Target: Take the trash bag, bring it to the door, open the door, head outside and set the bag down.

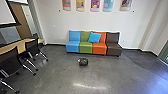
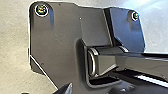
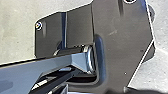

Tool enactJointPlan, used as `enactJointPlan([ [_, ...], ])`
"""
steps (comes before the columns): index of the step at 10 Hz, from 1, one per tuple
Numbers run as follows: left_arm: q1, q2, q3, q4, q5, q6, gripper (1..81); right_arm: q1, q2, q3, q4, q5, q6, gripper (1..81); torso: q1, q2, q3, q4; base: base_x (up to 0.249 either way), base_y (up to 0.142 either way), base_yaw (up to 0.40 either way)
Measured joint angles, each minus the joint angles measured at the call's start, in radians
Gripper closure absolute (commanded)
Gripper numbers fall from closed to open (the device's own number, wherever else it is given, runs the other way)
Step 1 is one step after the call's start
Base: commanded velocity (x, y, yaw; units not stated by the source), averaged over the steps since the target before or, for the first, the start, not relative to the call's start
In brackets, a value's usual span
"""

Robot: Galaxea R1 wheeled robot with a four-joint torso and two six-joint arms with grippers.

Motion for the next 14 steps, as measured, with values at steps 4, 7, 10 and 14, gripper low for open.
enactJointPlan([
  [4,-0.003,-0.003,-0.001,0.000,0.001,0.000,1.0,0.006,0.001,0.001,0.000,0.003,0.000,1.0,0.000,0.000,0.000,0.000,0.136,0.075,0.000],
  [7,-0.002,0.002,0.001,0.000,0.000,0.000,1.0,0.003,0.006,-0.004,0.000,-0.001,0.000,1.0,0.000,0.000,0.000,0.000,0.136,0.075,0.000],
  [10,-0.003,0.003,0.000,0.000,-0.001,0.000,1.0,0.003,0.002,-0.003,0.000,0.000,0.000,1.0,0.000,0.000,0.000,0.000,0.135,0.074,0.000],
  [14,-0.003,0.002,0.000,0.000,0.000,0.000,1.0,0.002,0.003,-0.003,0.004,0.000,0.000,1.0,0.000,0.000,0.000,0.000,0.136,0.074,0.000],
])
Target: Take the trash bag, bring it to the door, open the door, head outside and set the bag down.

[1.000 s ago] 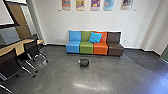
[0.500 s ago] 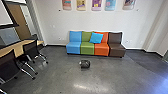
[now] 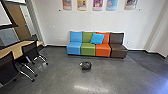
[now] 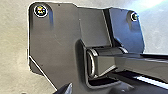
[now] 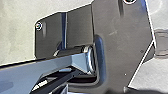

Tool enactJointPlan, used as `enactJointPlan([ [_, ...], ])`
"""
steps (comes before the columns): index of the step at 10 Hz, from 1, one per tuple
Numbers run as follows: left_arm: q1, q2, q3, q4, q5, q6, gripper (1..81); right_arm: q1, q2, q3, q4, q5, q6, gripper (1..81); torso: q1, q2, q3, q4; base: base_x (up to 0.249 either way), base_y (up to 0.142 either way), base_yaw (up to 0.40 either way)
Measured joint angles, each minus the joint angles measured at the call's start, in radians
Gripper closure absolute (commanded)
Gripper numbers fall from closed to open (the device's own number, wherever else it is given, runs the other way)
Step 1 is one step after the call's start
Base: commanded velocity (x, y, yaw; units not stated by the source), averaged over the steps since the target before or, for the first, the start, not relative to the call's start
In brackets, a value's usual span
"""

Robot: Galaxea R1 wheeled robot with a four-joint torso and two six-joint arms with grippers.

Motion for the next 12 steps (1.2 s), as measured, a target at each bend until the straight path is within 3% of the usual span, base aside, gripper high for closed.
enactJointPlan([
  [12,0.000,0.000,0.000,0.000,0.000,0.000,1.0,0.000,0.000,-0.001,0.000,0.002,0.004,1.0,0.000,0.000,0.000,0.000,0.135,0.006,0.000],
])
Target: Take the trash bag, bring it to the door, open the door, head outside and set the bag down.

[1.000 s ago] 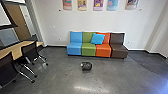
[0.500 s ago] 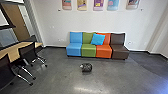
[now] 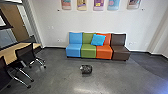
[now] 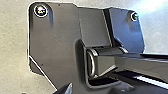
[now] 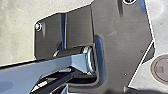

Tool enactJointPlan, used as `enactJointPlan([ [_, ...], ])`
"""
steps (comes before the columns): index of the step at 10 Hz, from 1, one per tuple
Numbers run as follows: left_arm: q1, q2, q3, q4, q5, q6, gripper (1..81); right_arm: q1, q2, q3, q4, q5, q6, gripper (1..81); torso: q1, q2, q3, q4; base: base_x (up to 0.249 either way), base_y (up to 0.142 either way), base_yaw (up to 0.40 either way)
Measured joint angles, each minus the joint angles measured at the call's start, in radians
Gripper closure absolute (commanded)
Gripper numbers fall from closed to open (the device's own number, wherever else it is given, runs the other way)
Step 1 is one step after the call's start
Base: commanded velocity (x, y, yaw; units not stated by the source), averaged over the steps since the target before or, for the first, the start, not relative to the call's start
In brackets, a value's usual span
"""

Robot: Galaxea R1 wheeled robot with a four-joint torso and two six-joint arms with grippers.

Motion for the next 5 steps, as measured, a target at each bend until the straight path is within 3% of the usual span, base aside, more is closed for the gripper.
enactJointPlan([
  [5,0.000,0.000,-0.001,0.000,0.000,0.000,1.0,0.000,0.000,0.000,-0.001,-0.001,0.000,1.0,0.000,0.000,0.000,0.000,0.136,0.000,0.000],
])
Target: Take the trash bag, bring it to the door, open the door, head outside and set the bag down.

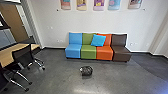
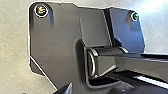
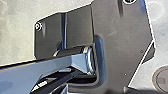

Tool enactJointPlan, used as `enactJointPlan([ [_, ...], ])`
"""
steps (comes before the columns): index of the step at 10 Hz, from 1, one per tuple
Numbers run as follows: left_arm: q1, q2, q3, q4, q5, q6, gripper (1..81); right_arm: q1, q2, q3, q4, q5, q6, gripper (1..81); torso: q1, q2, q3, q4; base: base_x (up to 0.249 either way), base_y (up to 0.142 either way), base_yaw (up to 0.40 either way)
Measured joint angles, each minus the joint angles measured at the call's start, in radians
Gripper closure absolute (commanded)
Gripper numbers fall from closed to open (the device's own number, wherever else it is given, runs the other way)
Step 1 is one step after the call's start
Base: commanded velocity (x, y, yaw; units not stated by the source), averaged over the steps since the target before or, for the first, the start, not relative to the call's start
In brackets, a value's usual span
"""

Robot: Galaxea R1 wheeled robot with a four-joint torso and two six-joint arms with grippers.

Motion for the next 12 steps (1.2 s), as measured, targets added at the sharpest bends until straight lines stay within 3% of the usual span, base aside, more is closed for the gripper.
enactJointPlan([
  [6,0.000,0.000,-0.001,0.000,0.000,0.000,1.0,0.000,0.000,0.000,0.001,-0.001,-0.003,1.0,0.000,0.000,0.000,0.000,0.136,0.000,0.000],
  [12,0.000,-0.008,-0.004,0.000,0.000,0.000,1.0,0.000,0.005,-0.005,0.001,-0.001,-0.003,1.0,0.000,0.000,0.000,0.000,0.135,0.073,0.000],
])
